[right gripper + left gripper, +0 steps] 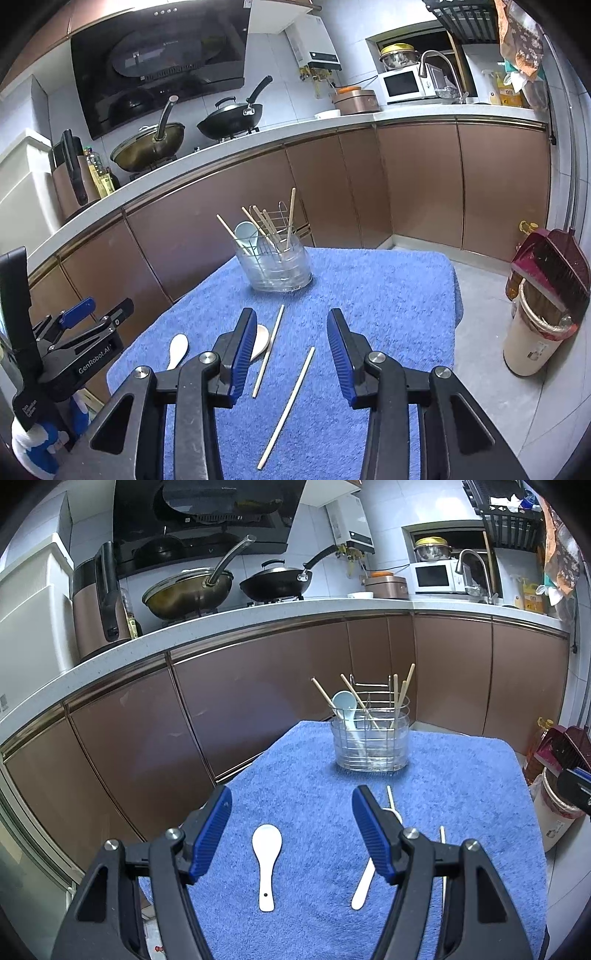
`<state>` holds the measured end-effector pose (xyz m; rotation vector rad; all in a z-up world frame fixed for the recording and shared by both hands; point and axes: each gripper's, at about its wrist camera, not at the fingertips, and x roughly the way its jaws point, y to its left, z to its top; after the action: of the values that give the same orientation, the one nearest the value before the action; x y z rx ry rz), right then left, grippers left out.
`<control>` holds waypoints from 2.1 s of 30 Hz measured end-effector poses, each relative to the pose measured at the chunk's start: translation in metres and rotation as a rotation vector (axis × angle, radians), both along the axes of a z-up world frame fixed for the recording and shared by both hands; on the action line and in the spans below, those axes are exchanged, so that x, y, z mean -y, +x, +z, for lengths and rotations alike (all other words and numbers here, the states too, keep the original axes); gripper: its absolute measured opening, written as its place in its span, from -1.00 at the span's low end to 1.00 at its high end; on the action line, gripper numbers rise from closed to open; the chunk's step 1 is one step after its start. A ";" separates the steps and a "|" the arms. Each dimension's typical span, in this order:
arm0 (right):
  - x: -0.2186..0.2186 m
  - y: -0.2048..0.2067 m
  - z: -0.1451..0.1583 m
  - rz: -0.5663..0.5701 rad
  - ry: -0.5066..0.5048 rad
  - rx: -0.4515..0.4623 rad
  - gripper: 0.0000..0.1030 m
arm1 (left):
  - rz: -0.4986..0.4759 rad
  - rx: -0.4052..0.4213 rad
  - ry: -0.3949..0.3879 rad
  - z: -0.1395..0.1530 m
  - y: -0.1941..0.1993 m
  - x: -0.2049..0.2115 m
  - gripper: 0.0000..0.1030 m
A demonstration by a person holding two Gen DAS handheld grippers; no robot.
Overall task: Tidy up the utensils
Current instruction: 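Move both open tools down toward the pale pink spoon and a chopstick, then grasp the pale pink spoon with the left tool while the right tool grasps a chopstick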
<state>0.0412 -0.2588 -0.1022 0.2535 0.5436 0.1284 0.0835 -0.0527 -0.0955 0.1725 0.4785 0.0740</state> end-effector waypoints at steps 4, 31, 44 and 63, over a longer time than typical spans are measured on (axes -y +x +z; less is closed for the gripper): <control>-0.004 0.004 -0.003 0.005 -0.006 -0.015 -0.28 | -0.001 -0.001 -0.005 -0.002 0.004 -0.005 0.28; -0.025 0.091 -0.080 0.088 0.022 -0.387 -0.33 | -0.086 -0.307 -0.417 -0.038 0.072 -0.157 0.28; -0.019 0.135 -0.105 0.109 0.026 -0.480 -0.45 | -0.410 -0.546 -0.434 -0.079 0.128 -0.064 0.25; -0.028 0.172 -0.142 0.169 -0.014 -0.629 -0.59 | -0.612 -0.780 -0.325 -0.134 0.204 0.018 -0.56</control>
<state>0.2127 -0.2308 -0.2440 0.2324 1.1914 0.2098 0.2878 -0.0704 -0.2296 0.0139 1.1829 -0.6915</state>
